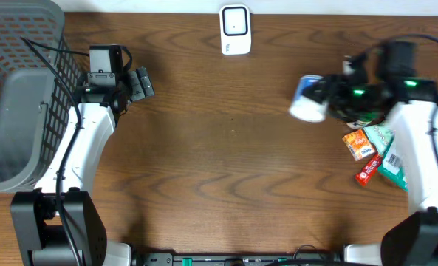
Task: Scan the item barcode
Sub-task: 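Lift the tub and swing it toward the right side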
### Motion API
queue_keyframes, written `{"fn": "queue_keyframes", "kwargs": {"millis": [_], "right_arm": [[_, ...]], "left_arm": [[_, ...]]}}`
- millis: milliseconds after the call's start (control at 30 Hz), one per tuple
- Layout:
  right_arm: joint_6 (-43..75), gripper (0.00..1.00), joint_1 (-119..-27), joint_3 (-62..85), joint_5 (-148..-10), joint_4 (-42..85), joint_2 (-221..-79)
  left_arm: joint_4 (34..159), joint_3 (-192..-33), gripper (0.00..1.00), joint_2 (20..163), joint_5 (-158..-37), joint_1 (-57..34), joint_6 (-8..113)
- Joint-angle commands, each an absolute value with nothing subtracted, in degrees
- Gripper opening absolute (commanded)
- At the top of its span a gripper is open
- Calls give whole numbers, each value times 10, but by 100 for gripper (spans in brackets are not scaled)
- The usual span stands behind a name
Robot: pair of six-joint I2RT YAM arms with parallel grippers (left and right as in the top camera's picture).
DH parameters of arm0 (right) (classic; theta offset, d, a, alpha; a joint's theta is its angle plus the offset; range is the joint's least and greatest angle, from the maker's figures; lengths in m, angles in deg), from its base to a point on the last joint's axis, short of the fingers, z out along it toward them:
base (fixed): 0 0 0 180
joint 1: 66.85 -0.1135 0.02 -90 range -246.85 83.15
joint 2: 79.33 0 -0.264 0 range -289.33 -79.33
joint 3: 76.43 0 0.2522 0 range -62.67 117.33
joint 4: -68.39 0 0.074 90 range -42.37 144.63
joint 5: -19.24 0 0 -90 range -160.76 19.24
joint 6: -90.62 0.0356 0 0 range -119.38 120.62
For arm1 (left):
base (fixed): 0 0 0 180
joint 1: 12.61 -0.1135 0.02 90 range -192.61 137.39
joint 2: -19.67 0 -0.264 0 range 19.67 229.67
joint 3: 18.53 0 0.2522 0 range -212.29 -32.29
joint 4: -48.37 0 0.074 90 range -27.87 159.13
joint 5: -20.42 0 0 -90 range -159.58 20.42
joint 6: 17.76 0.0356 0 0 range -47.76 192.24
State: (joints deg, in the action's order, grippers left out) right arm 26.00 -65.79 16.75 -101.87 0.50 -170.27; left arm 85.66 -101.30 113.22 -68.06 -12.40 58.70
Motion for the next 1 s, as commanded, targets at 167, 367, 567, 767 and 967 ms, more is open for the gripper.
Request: {"fn": "queue_keyframes", "kwargs": {"millis": [167, 367, 567, 767, 967], "right_arm": [[347, 1, -817, 313, -736, -69, -1685], [357, 1, -845, 426, -691, -174, -1685], [385, 1, -850, 442, -618, -232, -1685], [428, 1, -856, 442, -514, -261, -1686], [431, 1, -874, 441, -486, -279, -1686]], "left_arm": [[856, -1008, 98, 1141, -674, -127, 584], [856, -1008, 98, 1141, -674, -127, 584], [856, -1008, 98, 1141, -674, -127, 584], [856, -1008, 98, 1141, -674, -127, 584], [856, -1008, 98, 1141, -674, -127, 584]]}}
